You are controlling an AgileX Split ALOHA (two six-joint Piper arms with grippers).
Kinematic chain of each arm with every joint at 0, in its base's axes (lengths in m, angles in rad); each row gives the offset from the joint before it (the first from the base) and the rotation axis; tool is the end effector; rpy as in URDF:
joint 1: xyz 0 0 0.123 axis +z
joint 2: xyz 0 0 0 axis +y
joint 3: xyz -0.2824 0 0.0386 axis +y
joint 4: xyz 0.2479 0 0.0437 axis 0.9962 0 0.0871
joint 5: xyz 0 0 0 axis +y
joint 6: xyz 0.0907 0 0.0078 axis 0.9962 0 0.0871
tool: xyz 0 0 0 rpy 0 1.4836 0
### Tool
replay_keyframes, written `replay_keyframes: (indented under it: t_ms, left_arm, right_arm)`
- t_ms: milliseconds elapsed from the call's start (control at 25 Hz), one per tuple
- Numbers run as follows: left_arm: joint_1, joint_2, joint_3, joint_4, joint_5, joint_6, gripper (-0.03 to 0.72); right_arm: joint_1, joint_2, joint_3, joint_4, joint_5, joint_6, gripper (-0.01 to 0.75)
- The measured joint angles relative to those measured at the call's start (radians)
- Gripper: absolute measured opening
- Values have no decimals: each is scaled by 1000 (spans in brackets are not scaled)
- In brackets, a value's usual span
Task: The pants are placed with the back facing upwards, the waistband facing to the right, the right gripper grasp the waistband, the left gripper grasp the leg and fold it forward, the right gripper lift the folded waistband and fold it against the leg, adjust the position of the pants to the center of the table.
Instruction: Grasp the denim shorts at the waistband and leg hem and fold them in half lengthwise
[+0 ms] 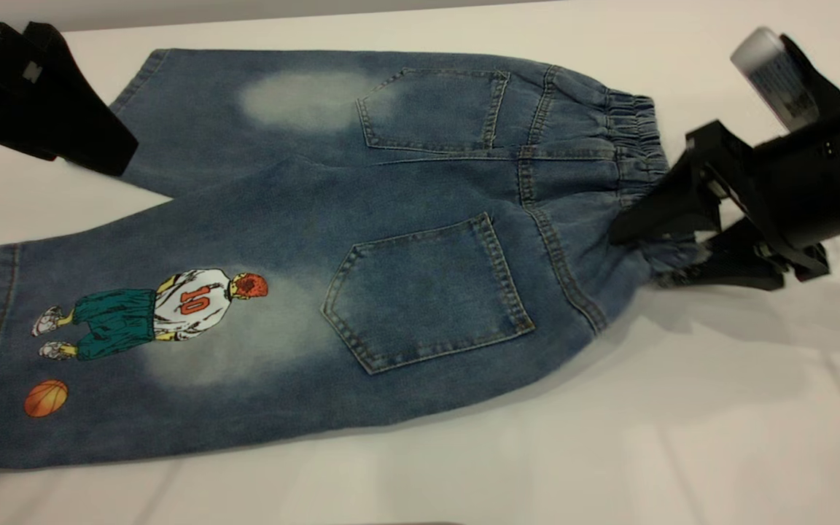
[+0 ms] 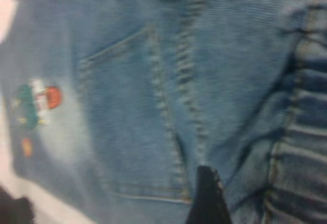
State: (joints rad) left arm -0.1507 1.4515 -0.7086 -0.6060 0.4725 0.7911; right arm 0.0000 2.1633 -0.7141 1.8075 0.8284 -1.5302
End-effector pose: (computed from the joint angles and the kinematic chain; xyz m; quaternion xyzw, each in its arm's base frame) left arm 0.2537 -0.0625 0.1960 0.2180 0.9339 -0.1152 0.2589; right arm 0.2913 0.0653 0.0381 0.0841 0.8976 0.4115 0.1337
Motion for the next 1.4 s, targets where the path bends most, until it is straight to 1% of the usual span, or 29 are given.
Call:
replay_keyframes:
  t_ms: [80, 160, 240, 400, 440, 600, 840, 1000, 1080, 1120, 1200, 1280, 1320, 1400]
  left_arm:
    - [0, 0, 0, 0, 0, 0, 535]
    - [0, 0, 0, 0, 0, 0, 535]
    - [0, 0, 0, 0, 0, 0, 535]
    - [0, 0, 0, 0, 0, 0, 535]
    - [0, 0, 0, 0, 0, 0, 535]
    - [0, 0, 0, 0, -1, 0, 535]
    - [0, 0, 0, 0, -2, 0, 535]
    - [0, 0, 0, 24, -2, -5, 535]
    - [0, 0, 0, 61, -2, -41, 535]
    - [0, 0, 0, 90, -3, -70, 535]
    - [0, 4, 0, 160, -3, -129, 535]
    - [0, 17, 0, 238, 8, -190, 535]
    - [0, 26, 0, 281, 19, -213, 535]
    - [0, 42, 0, 361, 45, -257, 535]
  right_arm:
    - [0, 0, 0, 4, 53, -18, 442]
    - [0, 0, 0, 8, 75, -26, 442]
    - [0, 0, 0, 8, 56, -26, 440]
    - [0, 0, 0, 8, -40, -1, 440]
    - [0, 0, 0, 8, -39, 0, 440]
    - [0, 1, 0, 10, 25, -22, 440]
    - [0, 1, 0, -9, 16, -15, 440]
    - [0, 1, 0, 7, -41, -18, 423]
    - [1, 1, 0, 10, -45, -18, 381]
    - [1, 1, 0, 11, -45, -18, 343]
    - [1, 1, 0, 11, -45, -18, 248]
    - [0, 1, 0, 13, -45, -18, 122]
    - [0, 1, 0, 13, -45, -19, 74]
    - [0, 1, 0, 13, -45, -19, 39]
